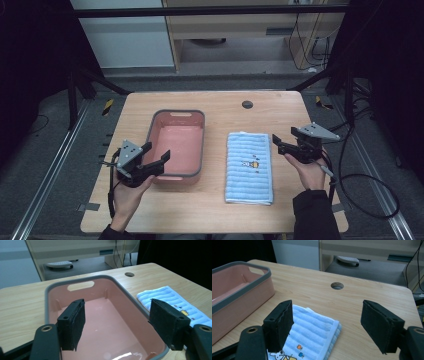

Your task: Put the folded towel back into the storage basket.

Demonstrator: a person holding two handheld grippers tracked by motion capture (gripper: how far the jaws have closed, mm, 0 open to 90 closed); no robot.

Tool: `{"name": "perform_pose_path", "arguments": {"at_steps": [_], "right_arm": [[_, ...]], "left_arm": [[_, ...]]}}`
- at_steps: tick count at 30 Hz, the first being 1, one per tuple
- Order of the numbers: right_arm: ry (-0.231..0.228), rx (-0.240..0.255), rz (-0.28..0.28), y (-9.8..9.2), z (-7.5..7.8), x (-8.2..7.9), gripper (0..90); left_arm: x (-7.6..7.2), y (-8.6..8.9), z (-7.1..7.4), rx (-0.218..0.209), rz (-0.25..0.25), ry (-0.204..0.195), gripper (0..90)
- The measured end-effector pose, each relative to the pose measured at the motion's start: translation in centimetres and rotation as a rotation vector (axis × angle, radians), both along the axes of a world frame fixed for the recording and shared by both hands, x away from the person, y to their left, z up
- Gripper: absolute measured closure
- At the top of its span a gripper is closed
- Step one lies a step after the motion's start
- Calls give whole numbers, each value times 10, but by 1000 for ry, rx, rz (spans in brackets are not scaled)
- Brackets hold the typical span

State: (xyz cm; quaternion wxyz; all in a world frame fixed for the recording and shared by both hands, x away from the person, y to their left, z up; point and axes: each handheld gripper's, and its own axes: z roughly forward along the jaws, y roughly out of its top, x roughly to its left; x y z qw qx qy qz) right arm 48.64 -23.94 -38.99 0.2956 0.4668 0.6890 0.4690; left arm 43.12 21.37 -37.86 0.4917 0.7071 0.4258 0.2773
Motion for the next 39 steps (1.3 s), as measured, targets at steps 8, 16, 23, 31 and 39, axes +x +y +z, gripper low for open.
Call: {"name": "perform_pose_path", "arguments": {"at_steps": [8,16,23,31,39], "right_arm": [[3,-12,15,11,3,12,263],[7,-20,-3,10,4,23,282],[24,-30,-18,9,0,34,321],[43,-45,-9,11,-8,42,345],[68,-62,-11,13,-18,51,361]], "left_arm": [[0,-23,-2,17,-32,-9,292],[1,-39,-4,17,-58,1,303],[1,-66,-7,24,-107,5,312],[3,-87,-17,31,-145,20,315],[4,-107,-29,50,-173,41,316]]}}
